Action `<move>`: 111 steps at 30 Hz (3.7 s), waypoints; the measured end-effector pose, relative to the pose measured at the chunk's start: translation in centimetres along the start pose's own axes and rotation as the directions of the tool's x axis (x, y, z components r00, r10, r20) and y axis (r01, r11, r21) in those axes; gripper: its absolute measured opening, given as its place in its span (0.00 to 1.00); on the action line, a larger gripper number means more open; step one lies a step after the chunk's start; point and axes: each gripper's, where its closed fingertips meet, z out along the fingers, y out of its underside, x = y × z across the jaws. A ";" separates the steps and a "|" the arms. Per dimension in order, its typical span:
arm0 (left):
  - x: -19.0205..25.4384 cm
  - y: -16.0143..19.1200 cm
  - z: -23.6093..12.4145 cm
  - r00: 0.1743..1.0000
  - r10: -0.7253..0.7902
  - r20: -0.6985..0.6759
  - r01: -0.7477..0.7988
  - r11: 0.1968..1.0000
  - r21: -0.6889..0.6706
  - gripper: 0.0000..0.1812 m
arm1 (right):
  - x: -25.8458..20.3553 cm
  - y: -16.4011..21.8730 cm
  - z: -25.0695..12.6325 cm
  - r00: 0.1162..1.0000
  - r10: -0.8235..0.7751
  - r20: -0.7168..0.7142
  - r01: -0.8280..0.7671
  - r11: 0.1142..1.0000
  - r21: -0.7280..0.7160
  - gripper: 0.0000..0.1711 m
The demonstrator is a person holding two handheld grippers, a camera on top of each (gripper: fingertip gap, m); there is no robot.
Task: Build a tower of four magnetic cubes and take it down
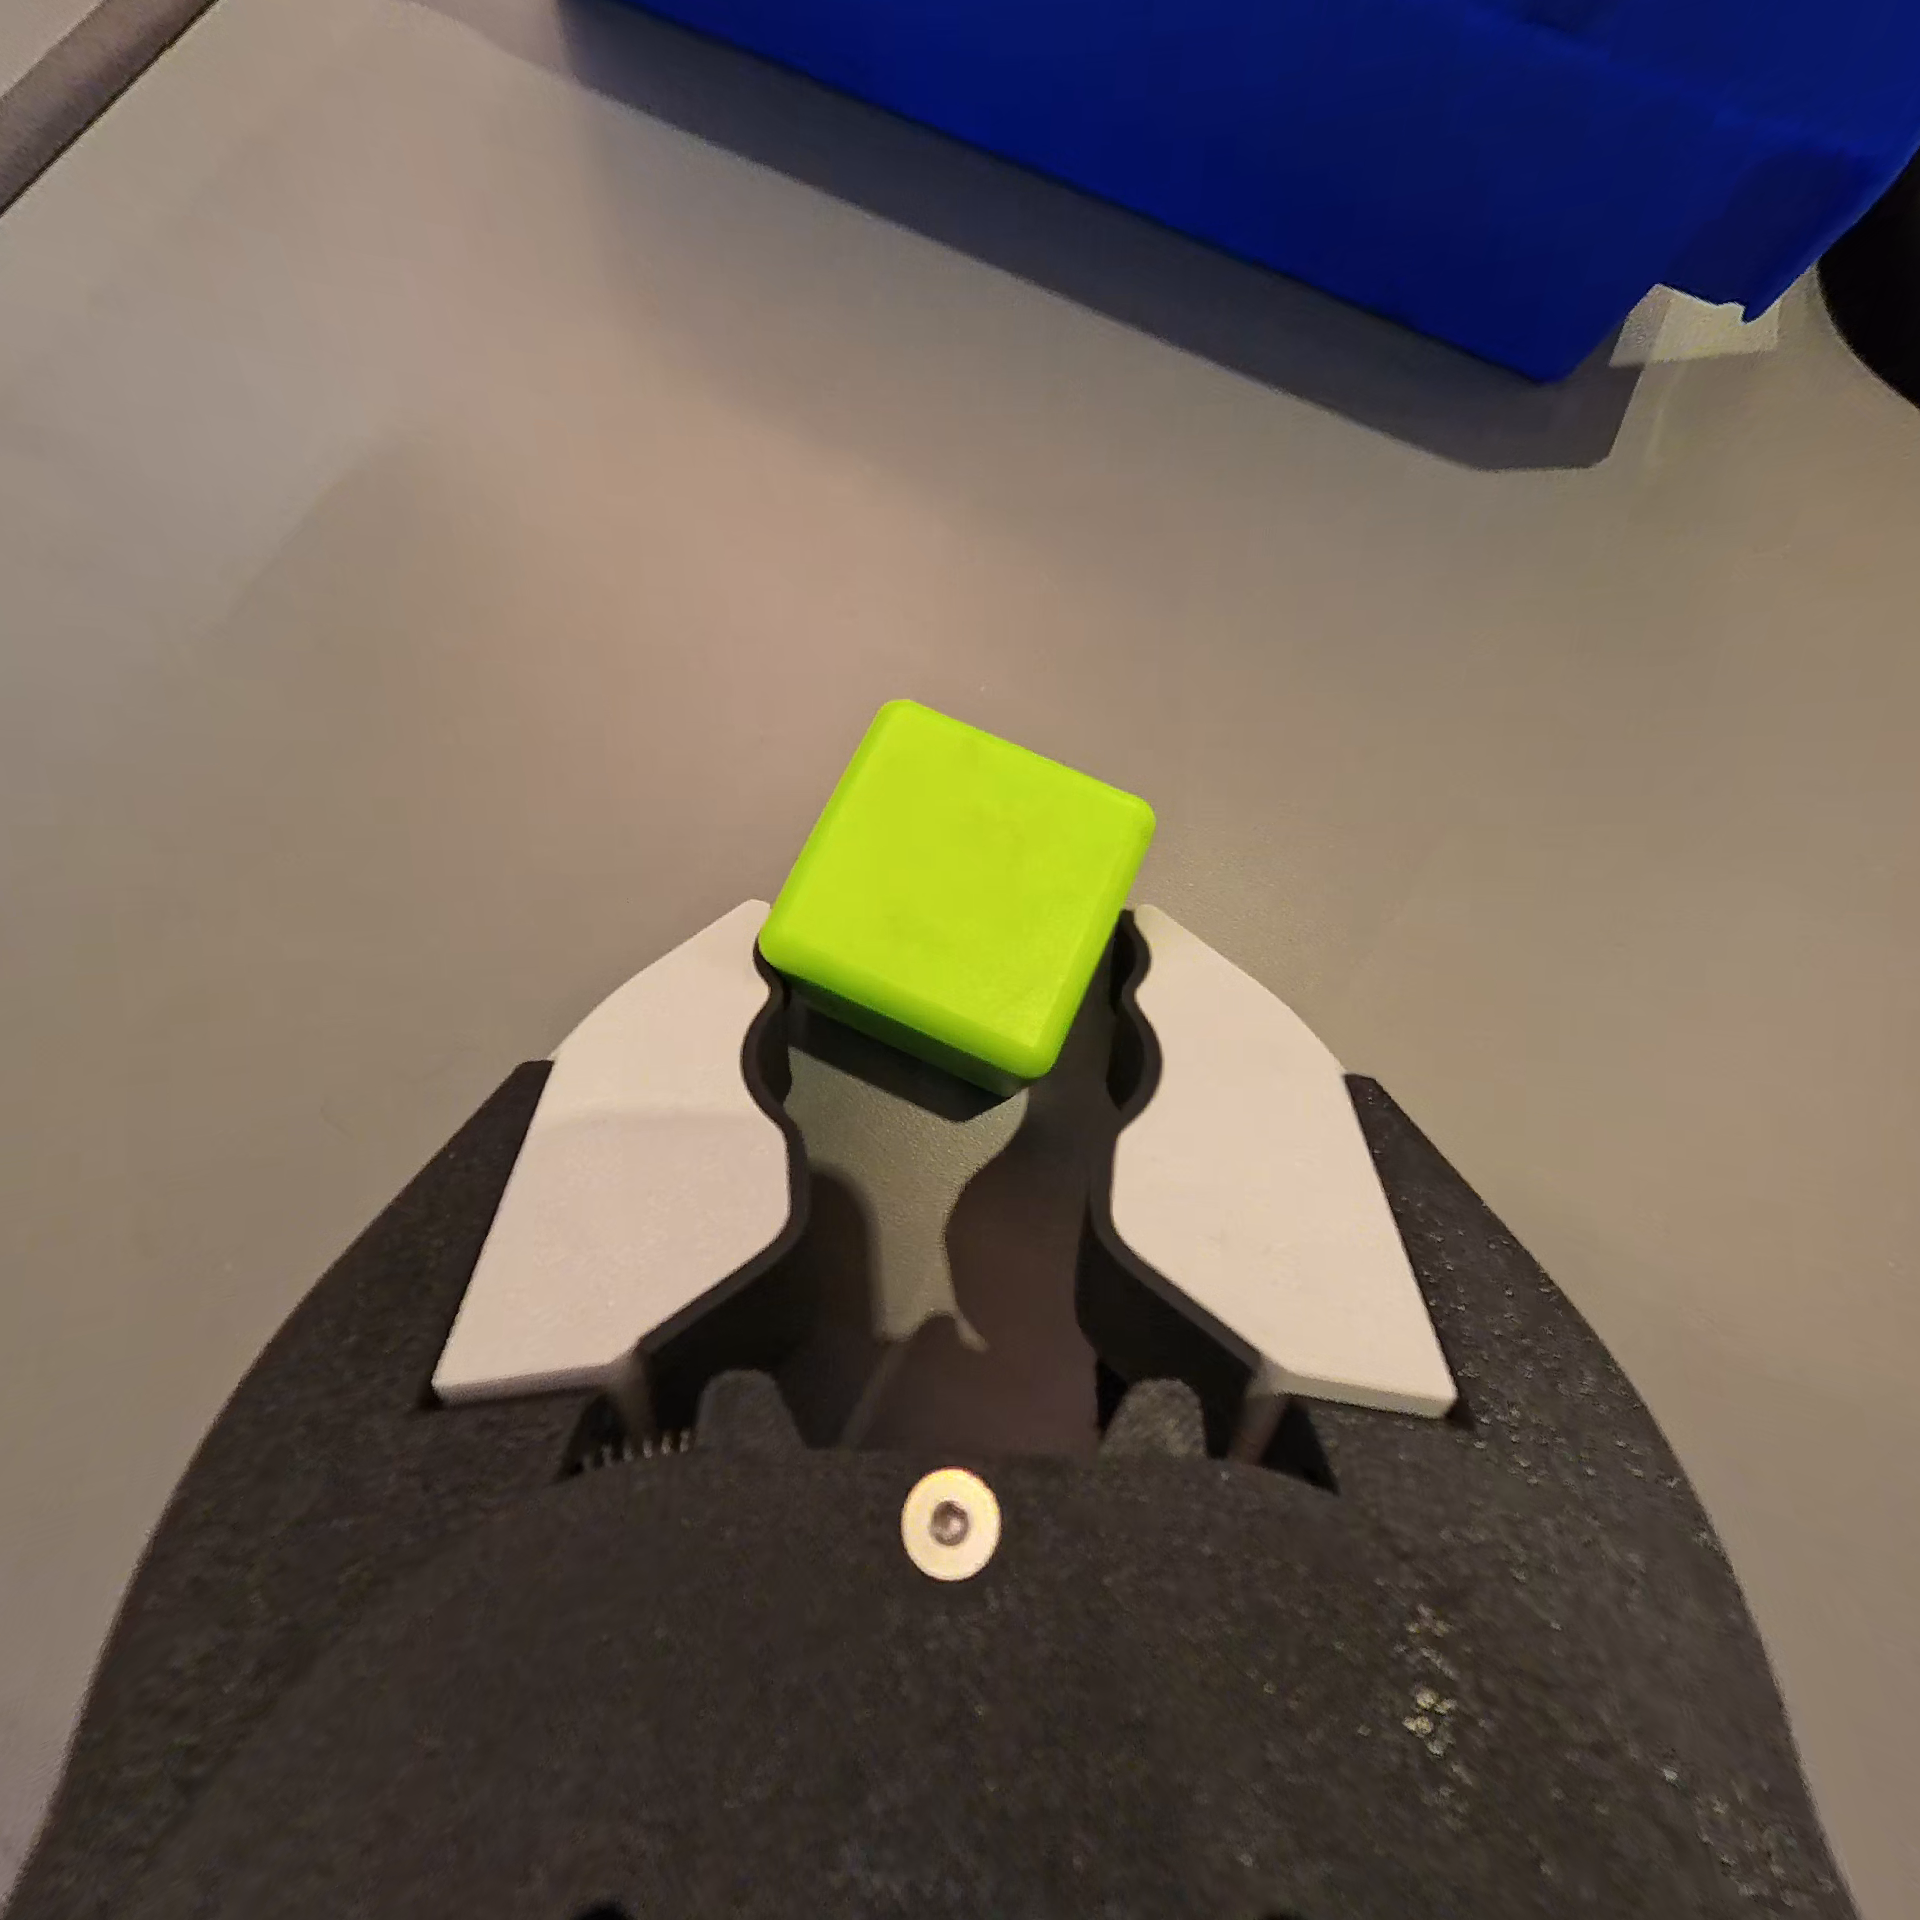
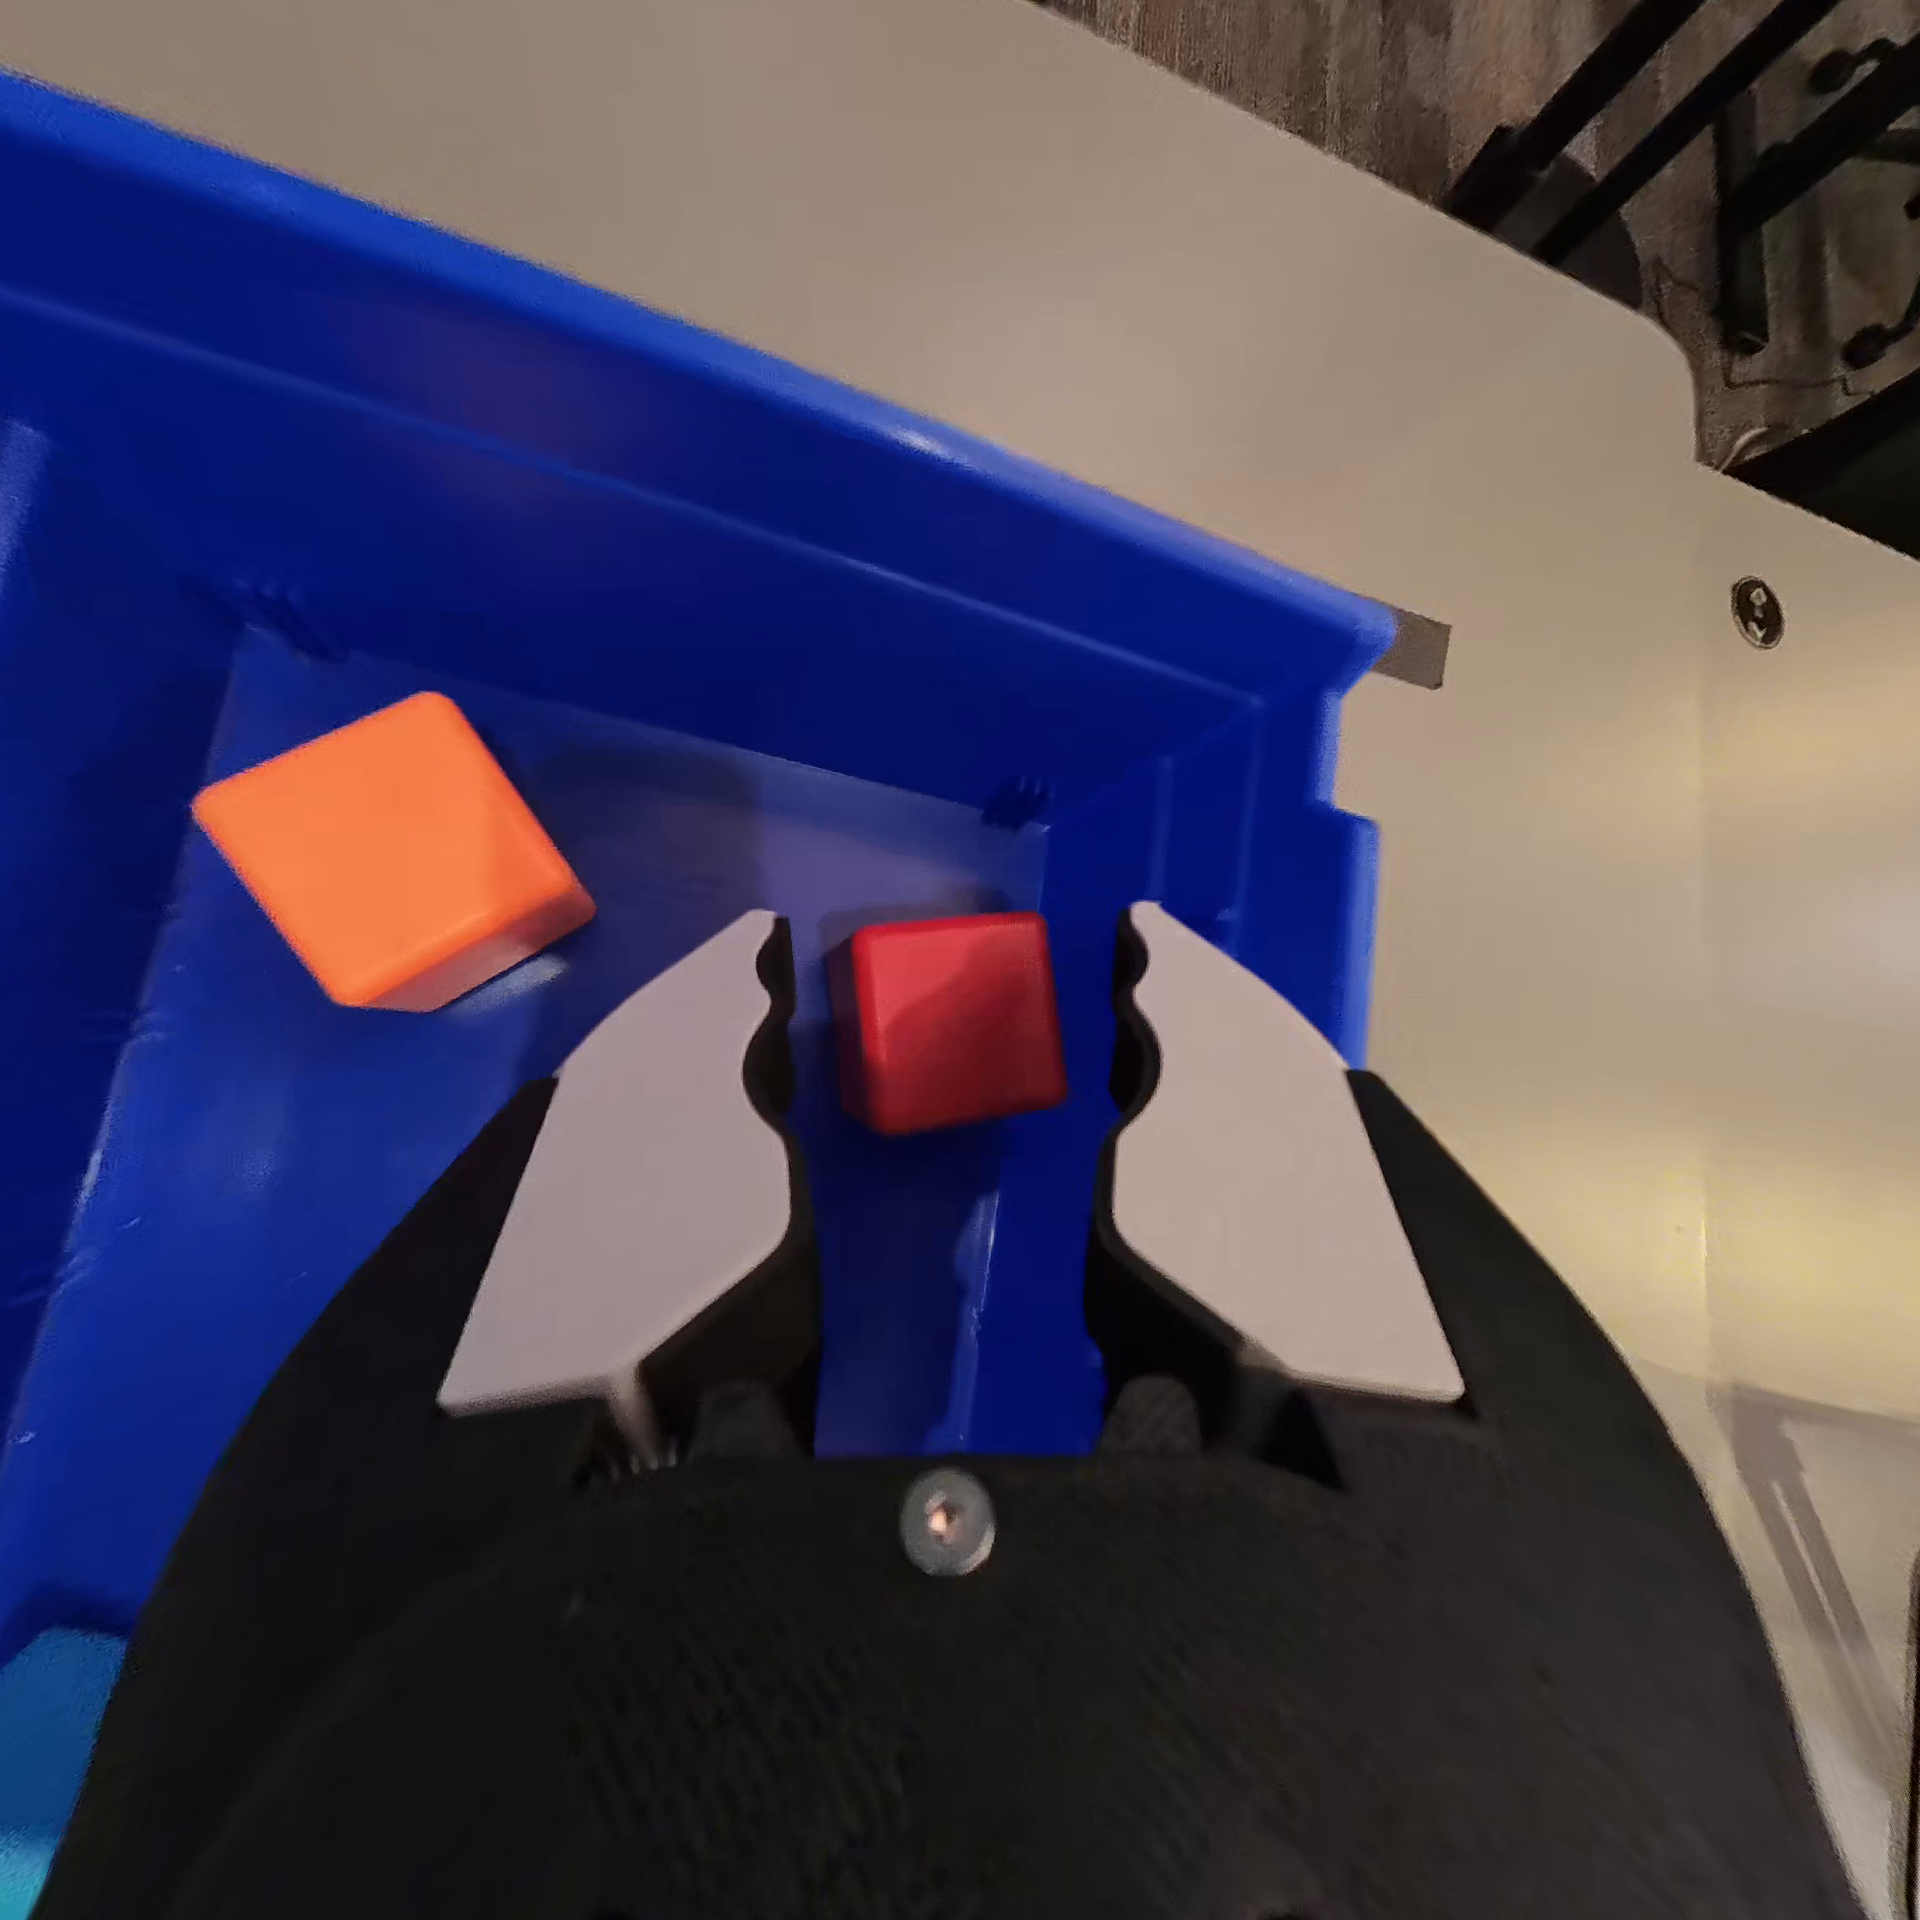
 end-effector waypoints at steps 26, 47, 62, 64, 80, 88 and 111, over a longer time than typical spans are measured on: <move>-2.4 -9.5 -11.9 0.924 0.065 0.377 -0.223 0.892 0.393 0.31 | -31.3 -6.3 -23.3 0.201 -0.114 0.973 -0.151 0.978 0.146 0.39; -0.5 -9.7 -12.1 0.934 0.124 0.335 -0.233 0.922 0.308 0.34 | -3.3 12.2 -9.8 0.930 -0.137 0.342 0.324 0.744 -0.584 0.27; -5.3 -11.4 -20.9 0.851 -0.009 0.525 -0.231 0.891 0.390 0.35 | 1.4 7.4 -11.7 0.980 -0.095 0.174 0.149 0.933 -0.329 0.27; -8.1 -10.3 -25.1 0.804 -0.079 0.589 -0.176 0.915 0.363 0.36 | 3.6 5.2 -12.5 0.993 -0.017 0.114 0.038 0.982 -0.185 0.27; -21.4 13.8 -38.0 0.484 -0.688 0.541 0.646 0.698 0.309 0.33 | 3.1 7.2 -4.9 0.911 0.301 0.284 -0.209 0.927 -0.311 0.04; -22.3 18.4 -33.9 0.471 -0.634 0.613 0.760 0.644 0.082 0.31 | 2.8 7.4 -5.1 0.910 0.314 0.269 -0.220 0.919 -0.329 0.04; -16.8 13.1 -22.5 0.692 -0.393 0.606 0.661 0.683 -0.312 0.08 | -12.8 3.9 -8.4 0.908 0.139 0.395 0.039 0.911 -0.411 0.05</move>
